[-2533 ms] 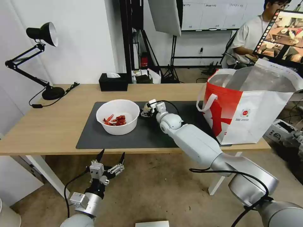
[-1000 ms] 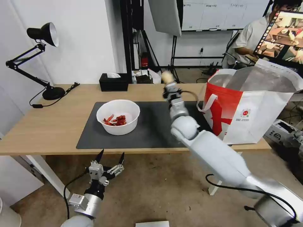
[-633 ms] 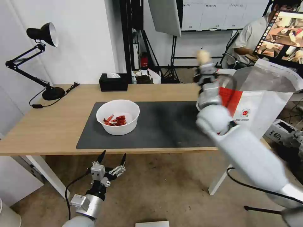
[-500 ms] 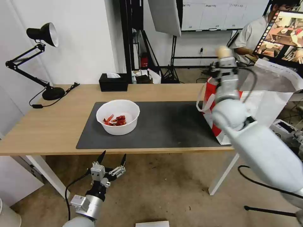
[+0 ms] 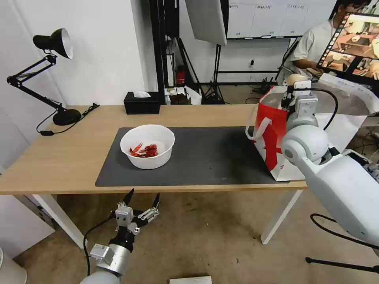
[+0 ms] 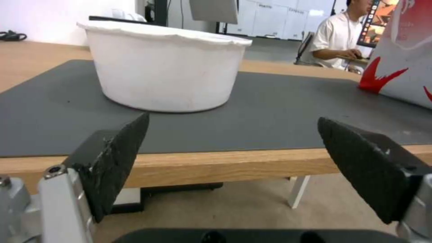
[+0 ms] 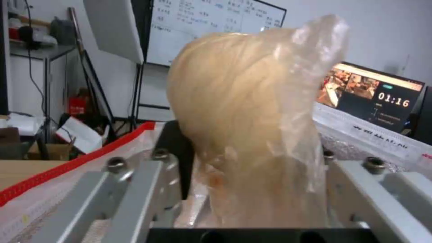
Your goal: Pick up the trash from the table and place it into the takeout bag.
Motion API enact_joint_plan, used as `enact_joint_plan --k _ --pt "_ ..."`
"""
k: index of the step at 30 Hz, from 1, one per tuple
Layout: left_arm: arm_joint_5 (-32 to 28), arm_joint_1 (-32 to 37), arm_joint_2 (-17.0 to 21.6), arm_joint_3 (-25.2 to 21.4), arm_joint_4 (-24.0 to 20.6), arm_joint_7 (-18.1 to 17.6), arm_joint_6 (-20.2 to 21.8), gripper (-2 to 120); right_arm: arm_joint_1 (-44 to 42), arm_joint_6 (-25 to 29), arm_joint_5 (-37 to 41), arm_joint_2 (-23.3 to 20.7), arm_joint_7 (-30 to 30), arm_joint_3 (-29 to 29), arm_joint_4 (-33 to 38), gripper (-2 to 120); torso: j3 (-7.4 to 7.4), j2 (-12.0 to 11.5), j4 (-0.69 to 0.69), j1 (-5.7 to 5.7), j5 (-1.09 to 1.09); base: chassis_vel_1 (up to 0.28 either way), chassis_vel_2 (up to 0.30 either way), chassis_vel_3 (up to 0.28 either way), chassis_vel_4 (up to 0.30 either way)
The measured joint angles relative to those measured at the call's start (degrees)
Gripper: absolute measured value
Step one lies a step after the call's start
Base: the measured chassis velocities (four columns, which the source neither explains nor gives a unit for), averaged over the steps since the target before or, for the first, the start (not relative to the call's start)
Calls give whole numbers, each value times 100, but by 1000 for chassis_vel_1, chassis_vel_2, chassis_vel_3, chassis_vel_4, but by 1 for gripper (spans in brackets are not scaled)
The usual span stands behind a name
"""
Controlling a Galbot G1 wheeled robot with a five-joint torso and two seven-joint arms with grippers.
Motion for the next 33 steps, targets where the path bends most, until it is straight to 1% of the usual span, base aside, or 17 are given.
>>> enact_joint_plan --k 1,3,4,7,8,10,11,12,15,19,33 --pt "0 0 0 0 0 0 0 100 0 0 0 0 0 0 0 43 0 0 0 0 0 0 0 0 0" --pt "-1 -1 3 1 -2 -2 0 100 -5 0 1 -4 -2 -1 10 54 0 0 0 0 0 0 0 0 0" --pt "-1 -1 3 1 -2 -2 0 100 -5 0 1 -4 -2 -1 10 54 0 0 0 0 0 0 0 0 0" --pt "-3 -21 3 28 -4 -4 6 100 -16 8 5 -4 -6 -10 17 69 0 0 0 0 0 0 0 0 0" --pt "-3 -21 3 28 -4 -4 6 100 -16 8 5 -4 -6 -10 17 69 0 0 0 0 0 0 0 0 0" --pt "-3 -22 7 33 -6 -5 10 100 -17 13 7 -4 -15 -14 19 78 0 0 0 0 0 0 0 0 0" --pt "-4 -22 11 33 -7 -5 11 100 -17 17 13 -5 -22 -16 21 85 0 0 0 0 0 0 0 0 0" --pt "-4 -22 11 33 -7 -5 11 100 -17 17 13 -5 -22 -16 21 85 0 0 0 0 0 0 0 0 0" --pt "-9 -27 26 33 -12 -7 14 100 -17 21 42 -8 -38 -25 39 97 0 0 0 0 0 0 0 0 0" --pt "-21 -39 37 32 -37 -9 21 100 -24 23 85 -10 -45 -30 61 100 0 0 0 0 0 0 0 0 0" --pt "-41 -14 46 -6 -97 -13 33 100 -72 35 129 -39 -50 -33 140 100 0 0 0 0 0 0 0 0 0"
